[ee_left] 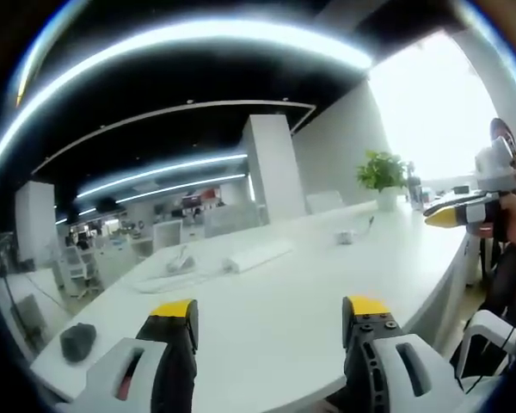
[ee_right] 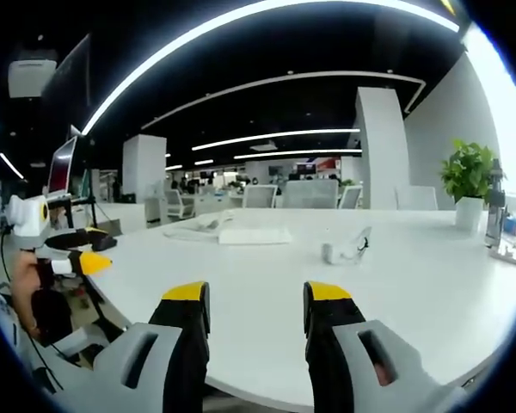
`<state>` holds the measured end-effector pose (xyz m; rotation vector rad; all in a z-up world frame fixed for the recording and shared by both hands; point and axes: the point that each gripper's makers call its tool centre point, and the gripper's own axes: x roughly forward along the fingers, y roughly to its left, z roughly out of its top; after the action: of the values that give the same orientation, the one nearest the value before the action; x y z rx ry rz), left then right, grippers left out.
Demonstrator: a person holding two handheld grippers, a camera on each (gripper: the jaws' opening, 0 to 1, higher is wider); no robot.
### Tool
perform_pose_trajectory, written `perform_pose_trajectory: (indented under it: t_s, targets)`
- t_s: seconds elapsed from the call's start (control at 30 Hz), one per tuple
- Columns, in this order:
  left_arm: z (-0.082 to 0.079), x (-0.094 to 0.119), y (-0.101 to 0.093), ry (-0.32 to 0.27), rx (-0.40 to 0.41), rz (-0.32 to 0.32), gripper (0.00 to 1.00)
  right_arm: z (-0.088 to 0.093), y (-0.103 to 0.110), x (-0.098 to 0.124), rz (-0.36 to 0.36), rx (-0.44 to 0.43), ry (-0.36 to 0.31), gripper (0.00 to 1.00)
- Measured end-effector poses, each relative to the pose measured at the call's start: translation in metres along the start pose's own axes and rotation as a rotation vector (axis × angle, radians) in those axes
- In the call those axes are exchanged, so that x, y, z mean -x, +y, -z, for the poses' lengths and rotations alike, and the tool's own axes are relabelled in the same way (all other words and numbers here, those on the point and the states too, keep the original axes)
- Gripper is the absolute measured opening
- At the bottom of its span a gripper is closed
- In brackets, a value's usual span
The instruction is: Straighten the power strip on the desk, plug the charger into it
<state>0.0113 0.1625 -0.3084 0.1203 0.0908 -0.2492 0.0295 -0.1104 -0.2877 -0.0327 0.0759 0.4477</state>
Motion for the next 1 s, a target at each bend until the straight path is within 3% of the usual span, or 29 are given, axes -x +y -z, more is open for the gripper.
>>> perform_pose_trajectory:
  t_s: [1.0]
  targets:
    - [0.0079, -0.0058, 0.0055, 0.011, 0.03, -0.011, 0.69, 0.0082, -0.006, -0.006, 0.004, -0.017, 0.022, 0.43]
